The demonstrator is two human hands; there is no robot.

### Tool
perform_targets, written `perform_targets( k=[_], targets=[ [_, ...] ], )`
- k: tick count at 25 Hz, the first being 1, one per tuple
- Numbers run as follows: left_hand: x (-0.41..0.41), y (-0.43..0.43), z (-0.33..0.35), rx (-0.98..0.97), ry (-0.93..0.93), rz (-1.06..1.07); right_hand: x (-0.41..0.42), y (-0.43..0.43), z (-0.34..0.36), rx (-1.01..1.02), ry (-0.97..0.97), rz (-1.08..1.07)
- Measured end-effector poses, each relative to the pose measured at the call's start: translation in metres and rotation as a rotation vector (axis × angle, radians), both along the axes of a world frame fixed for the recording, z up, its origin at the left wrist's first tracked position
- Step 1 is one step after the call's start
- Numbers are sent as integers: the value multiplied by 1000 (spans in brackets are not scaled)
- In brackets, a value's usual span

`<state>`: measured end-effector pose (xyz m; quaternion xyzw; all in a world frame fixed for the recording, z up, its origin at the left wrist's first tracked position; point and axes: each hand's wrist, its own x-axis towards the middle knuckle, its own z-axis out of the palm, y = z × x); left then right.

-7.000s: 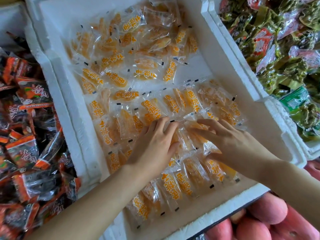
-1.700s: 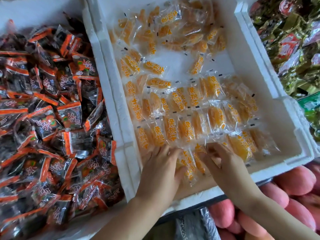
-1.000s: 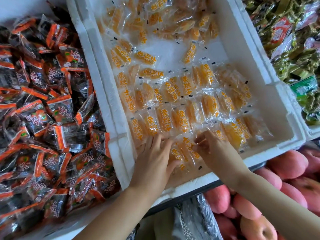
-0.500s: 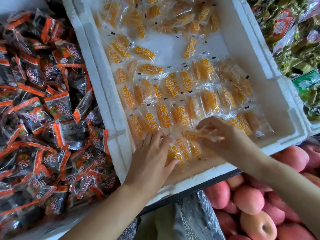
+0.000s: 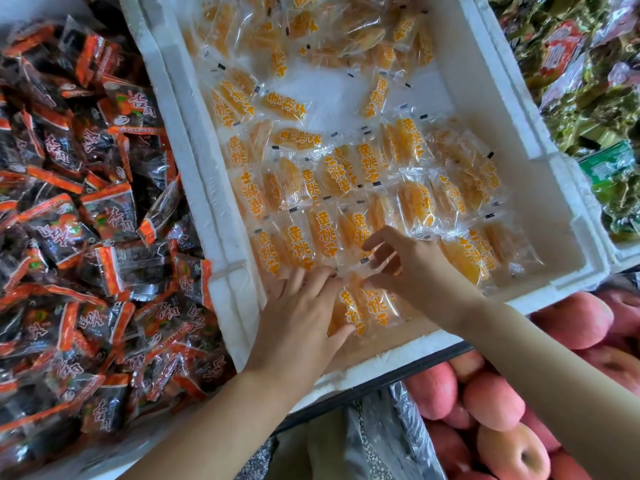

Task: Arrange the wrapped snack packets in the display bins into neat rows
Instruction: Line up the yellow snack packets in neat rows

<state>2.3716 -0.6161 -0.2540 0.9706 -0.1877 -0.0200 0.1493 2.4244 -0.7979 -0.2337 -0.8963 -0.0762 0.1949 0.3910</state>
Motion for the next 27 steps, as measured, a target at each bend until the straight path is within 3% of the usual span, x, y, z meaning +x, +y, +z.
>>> perform_targets(
  k=[3,8,10,12,15,20,24,27],
  targets=[
    [-1,0,0,57,-5,-23,-6,-4,-9,-71,-144,73],
    [6,5,10,5,-23,-20,-14,-10,-11,-388,-444,295],
    [20,6,17,-23,-72,-42,-11,-16,-5,-369,-471,351],
    [48,6,25,-37,-150,-61,5,-23,4,-305,-547,332],
    [111,2,34,-23,-256,-38,59,-29,16,-250,-667,119],
    [207,-21,35,70,-80,60,174,-35,9,-304,-532,-202],
    [270,-47,41,-51,-98,135,237,-36,11,-253,-413,-325],
    [303,-61,40,-125,32,145,268,-33,18,-133,-339,-364]
  ],
)
